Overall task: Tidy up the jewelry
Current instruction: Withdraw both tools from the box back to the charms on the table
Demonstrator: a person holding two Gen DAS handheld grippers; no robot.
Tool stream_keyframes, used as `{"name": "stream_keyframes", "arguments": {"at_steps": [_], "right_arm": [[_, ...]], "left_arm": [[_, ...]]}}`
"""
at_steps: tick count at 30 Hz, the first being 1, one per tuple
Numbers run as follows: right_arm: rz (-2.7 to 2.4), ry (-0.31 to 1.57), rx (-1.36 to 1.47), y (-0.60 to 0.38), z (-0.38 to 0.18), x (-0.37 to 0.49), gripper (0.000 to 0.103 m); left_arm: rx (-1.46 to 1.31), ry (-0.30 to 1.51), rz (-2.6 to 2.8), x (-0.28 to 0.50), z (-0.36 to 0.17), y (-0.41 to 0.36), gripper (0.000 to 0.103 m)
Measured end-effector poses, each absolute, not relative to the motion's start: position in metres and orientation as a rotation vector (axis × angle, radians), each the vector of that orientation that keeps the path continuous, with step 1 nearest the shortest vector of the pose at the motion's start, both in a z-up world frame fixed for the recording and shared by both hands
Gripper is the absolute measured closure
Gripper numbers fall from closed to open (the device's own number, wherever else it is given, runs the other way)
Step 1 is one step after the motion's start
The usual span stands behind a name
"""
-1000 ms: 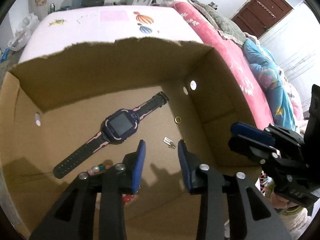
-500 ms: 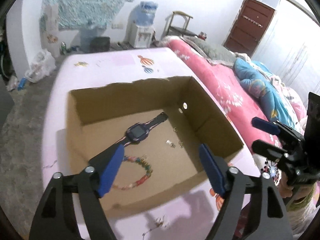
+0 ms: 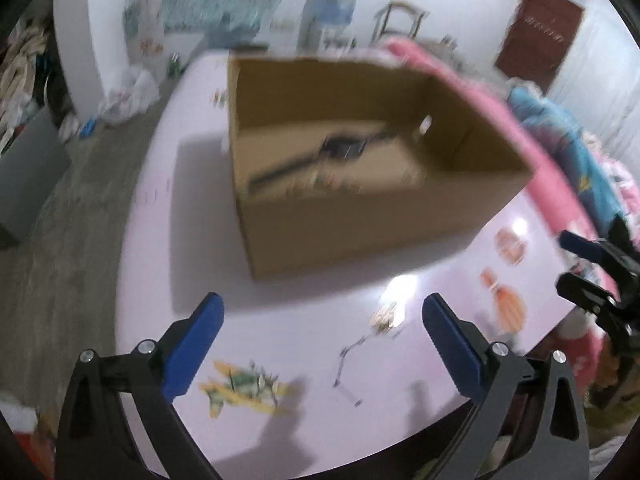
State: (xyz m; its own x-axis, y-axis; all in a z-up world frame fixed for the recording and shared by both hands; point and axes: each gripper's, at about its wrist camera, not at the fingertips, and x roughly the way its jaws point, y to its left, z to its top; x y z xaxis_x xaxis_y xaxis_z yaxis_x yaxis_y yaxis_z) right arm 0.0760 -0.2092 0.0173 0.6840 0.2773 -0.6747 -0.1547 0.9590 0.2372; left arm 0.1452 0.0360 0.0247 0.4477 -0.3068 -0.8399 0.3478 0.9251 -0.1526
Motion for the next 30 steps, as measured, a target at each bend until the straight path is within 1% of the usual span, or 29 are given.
{"name": "stream_keyframes", "arguments": {"at_steps": [5,10,15,18,19,22,30], "right_arm": [[0.221,0.895,0.139,-0.186,-0.019,0.087,0.018],[0.171,0.965,0.114,-0.174,-0.040,0.100,0.018],[0.112,0.990,0.086,-0.171,-0.052,0.111,0.018],[0.084,0.994,0.053,-0.167,-0.056,0.116,0.016],[0.081,0.989,0.050,-0.167,-0.057,0.117,0.013],[0.070,0.986,0.060,-0.167,-0.059,0.118,0.008],[0.061,0.985,0.062,-0.166,-0.063,0.115,0.008]], "left_arm": [[0.113,1.119,-0.368,0.142,-0.024,0.025,0.005],[0.163,1.127,-0.358,0.137,-0.040,0.018,0.005],[0.218,1.095,-0.346,0.133,-0.044,0.012,0.005],[0.199,1.083,-0.340,0.132,-0.045,0.012,0.005],[0.197,1.078,-0.336,0.132,-0.045,0.012,0.005],[0.194,1.065,-0.330,0.129,-0.044,0.012,0.005],[0.198,1.056,-0.334,0.131,-0.044,0.011,0.005]]}}
